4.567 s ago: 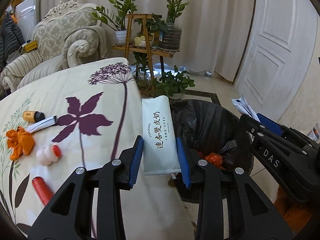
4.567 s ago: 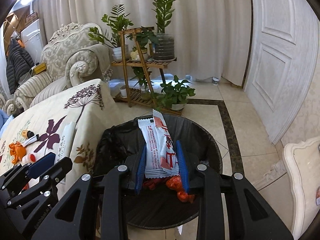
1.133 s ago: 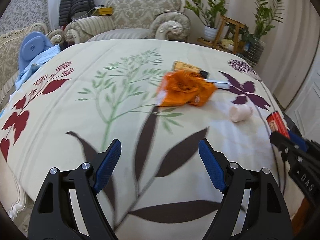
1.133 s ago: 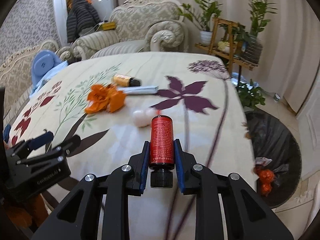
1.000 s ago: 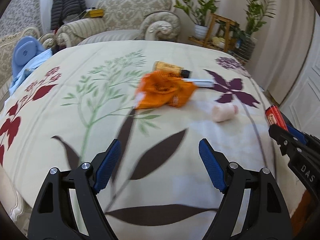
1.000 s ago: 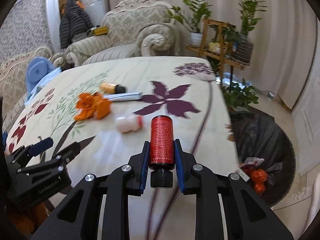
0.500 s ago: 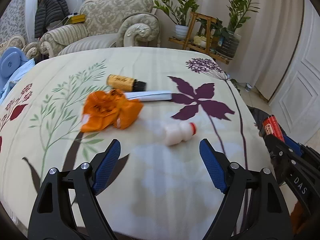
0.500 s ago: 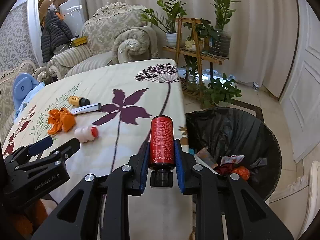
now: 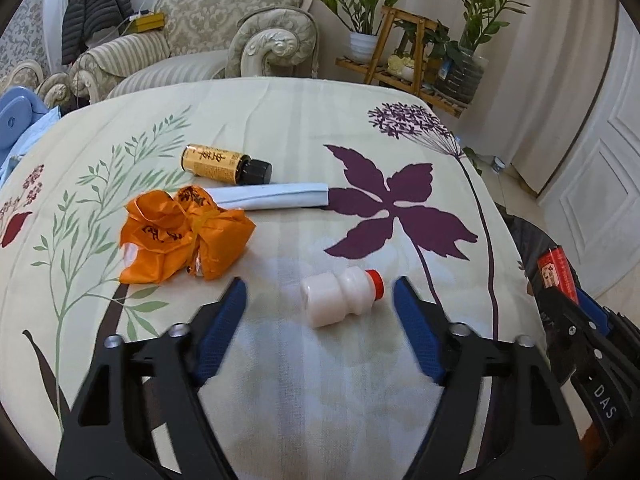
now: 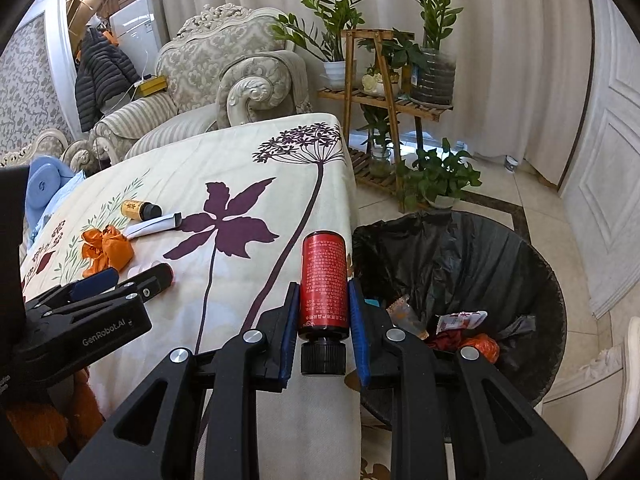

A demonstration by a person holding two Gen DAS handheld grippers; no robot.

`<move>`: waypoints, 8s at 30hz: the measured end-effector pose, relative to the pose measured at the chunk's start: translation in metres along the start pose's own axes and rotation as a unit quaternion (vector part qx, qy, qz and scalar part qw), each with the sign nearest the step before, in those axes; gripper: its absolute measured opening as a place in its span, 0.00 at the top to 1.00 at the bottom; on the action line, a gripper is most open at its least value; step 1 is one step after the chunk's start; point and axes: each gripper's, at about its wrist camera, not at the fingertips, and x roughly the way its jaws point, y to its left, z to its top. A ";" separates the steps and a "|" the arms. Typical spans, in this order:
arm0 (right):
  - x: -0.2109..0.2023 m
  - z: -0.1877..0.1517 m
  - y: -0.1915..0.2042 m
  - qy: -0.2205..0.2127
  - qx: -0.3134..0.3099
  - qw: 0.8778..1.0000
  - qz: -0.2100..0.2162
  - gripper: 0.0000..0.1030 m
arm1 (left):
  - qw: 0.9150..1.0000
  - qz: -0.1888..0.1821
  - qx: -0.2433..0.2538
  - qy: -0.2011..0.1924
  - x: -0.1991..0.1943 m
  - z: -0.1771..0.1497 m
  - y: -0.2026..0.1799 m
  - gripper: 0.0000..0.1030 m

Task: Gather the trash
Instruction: 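Grasp the red cylinder with the right tool while the left tool approaches the white bottle, then close the left tool on the white bottle, then carry the red cylinder and white bottle over the bin and open both tools, then move both tools back to the table toward the orange bag, then grasp the orange plastic bag with the left tool while the right tool grasps the gold bottle, then carry the orange bag and gold bottle over the bin and open both tools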

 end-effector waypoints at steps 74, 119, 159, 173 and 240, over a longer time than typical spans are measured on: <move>-0.018 0.001 -0.127 -0.044 0.098 0.987 -0.118 0.63 | 0.986 -0.084 0.139 -0.037 0.004 -0.002 -0.164 0.29; 0.010 0.009 0.029 -0.019 -0.012 1.000 -0.003 0.42 | 0.998 0.064 0.003 -0.009 0.004 0.023 0.063 0.23; 0.032 0.014 0.093 0.002 -0.061 0.997 0.035 0.42 | 0.999 0.029 -0.007 -0.023 -0.030 0.006 0.144 0.27; 0.041 0.024 0.107 0.011 -0.072 0.996 0.042 0.42 | 1.000 -0.012 0.014 -0.013 -0.013 0.011 0.144 0.68; -0.004 0.010 0.077 -0.002 -0.073 0.997 0.013 0.75 | 0.998 0.003 -0.014 -0.065 -0.069 -0.023 0.103 0.68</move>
